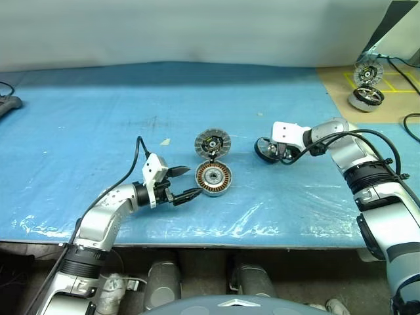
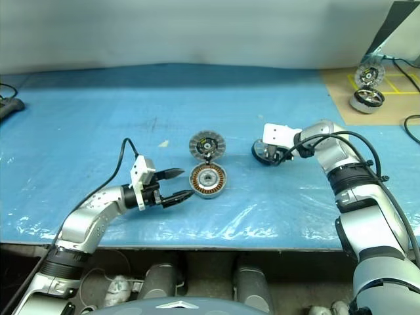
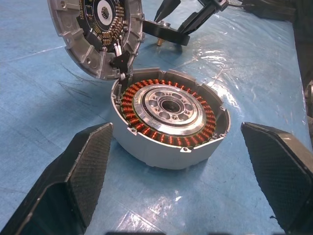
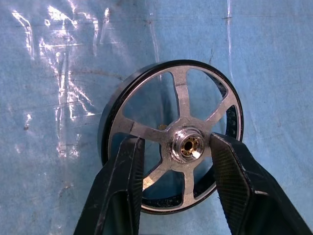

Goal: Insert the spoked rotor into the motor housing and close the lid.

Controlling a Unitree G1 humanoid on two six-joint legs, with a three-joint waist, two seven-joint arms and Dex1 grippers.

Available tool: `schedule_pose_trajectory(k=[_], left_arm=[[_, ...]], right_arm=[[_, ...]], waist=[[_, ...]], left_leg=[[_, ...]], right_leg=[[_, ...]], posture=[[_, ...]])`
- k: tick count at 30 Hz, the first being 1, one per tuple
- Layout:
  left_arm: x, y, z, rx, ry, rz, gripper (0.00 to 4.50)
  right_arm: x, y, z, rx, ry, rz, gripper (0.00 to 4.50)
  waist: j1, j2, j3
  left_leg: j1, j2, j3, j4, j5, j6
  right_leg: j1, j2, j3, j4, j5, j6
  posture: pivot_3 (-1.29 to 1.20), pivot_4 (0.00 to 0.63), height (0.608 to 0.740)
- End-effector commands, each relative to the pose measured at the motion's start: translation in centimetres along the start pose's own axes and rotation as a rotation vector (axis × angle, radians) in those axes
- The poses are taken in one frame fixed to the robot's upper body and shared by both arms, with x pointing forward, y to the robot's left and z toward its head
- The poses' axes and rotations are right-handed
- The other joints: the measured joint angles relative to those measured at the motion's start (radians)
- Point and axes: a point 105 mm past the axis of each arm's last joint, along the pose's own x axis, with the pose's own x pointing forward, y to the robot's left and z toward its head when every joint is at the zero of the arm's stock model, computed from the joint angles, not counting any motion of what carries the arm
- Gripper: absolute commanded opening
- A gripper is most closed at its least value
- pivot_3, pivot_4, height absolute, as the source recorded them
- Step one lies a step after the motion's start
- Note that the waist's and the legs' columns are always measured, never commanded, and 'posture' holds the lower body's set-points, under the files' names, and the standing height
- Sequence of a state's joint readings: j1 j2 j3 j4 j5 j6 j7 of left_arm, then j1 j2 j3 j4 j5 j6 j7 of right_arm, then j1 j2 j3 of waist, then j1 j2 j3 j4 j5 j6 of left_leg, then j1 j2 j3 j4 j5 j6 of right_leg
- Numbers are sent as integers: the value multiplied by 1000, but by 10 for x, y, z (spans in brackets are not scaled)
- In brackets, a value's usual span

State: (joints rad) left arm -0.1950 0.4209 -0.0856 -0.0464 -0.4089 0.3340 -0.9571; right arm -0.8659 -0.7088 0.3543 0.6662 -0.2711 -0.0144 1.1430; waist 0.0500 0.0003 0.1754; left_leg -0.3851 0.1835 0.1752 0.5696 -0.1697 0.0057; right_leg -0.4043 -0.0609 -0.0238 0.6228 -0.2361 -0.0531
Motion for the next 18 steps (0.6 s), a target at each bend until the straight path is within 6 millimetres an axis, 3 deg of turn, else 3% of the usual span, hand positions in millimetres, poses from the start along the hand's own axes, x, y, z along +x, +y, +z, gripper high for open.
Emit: schedule_pose_trajectory(k=[1,5,9,13,18], left_arm=[[0,-2,11,54,-21,-18,4500],[0,-3,11,54,-23,-21,4500],[0,-4,13,50,-27,-24,4500],[-3,-1,17,22,-56,3,4500],[-8,1,23,40,-62,22,4500]], right_arm=[[7,15,0,-18,-9,61,1586],[8,24,3,-33,-18,79,1585],[4,19,7,-7,-33,4,1585],[-10,18,23,47,-118,-60,1585],[-30,37,52,211,-320,-122,1585]], waist=[[0,0,0],[-1,-1,0],[-2,-1,0],[0,-1,0],[5,0,0]], left_leg=[[0,0,0,0,0,0],[1,2,0,0,0,0],[1,2,0,0,-1,-1],[1,2,0,0,-1,-2],[0,2,0,-4,0,-1]], right_leg=[[0,0,0,0,0,0],[0,2,0,0,0,0],[1,2,0,0,0,-1],[1,2,0,-1,0,-1],[0,2,0,-4,0,-1]], posture=[[0,150,740],[0,150,740],[0,150,740],[0,150,740],[0,150,740]])
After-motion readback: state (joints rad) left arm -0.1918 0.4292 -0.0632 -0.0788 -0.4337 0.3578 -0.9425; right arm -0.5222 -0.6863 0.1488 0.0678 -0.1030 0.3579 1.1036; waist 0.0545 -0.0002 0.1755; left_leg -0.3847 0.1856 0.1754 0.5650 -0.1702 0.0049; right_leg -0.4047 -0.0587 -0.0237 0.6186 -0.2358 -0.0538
